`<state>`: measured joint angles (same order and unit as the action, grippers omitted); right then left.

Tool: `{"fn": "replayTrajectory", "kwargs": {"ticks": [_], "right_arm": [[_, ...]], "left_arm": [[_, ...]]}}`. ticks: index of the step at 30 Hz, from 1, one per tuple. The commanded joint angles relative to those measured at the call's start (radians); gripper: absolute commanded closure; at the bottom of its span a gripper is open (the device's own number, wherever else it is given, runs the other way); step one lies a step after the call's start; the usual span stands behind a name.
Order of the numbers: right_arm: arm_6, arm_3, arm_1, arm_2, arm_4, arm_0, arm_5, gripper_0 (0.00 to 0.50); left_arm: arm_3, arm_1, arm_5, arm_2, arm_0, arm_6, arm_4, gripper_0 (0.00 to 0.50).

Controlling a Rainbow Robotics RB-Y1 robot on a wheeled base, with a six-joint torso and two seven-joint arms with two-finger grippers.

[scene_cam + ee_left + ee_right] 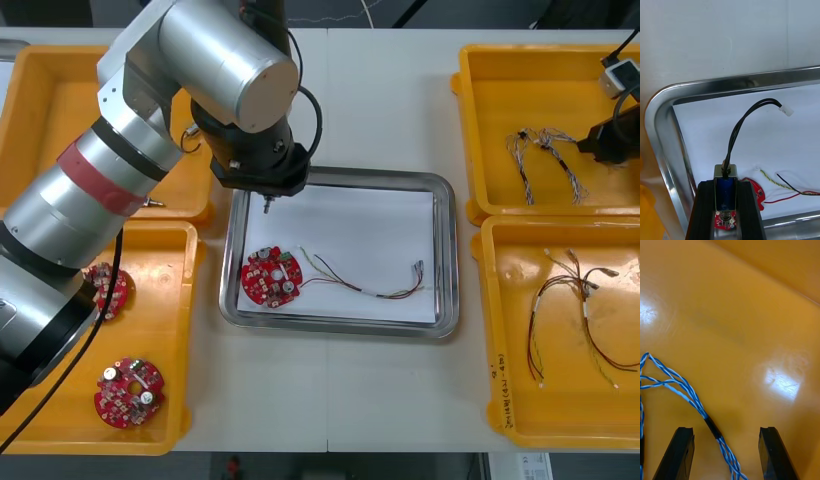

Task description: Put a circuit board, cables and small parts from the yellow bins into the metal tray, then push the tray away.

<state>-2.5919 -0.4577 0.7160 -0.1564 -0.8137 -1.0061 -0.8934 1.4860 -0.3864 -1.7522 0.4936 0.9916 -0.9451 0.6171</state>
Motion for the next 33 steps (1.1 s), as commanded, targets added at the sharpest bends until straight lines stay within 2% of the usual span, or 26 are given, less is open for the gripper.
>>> {"fn": "replayTrajectory", "kwargs": {"ticks": [1, 17, 33], "right_arm": [[-0.030, -0.013, -0.012, -0.026, -0.013, 0.011, 0.027, 0.000], [-0.024, -0.013, -0.007, -0.028, -0.041, 0.063, 0.047, 0.000], [-0.007, -0.012, -0.001, -0.071, -0.042, 0.086, 0.050, 0.000]], "left_arm": [[-0.009, 0.020, 0.042, 0.037, 0.025, 0.085, 0.001, 0.500], [-0.010, 0.003, 0.123, 0.088, -0.067, 0.086, -0.079, 0.498], [-0.021, -0.002, 0.172, 0.088, -0.100, 0.086, -0.112, 0.498]]}}
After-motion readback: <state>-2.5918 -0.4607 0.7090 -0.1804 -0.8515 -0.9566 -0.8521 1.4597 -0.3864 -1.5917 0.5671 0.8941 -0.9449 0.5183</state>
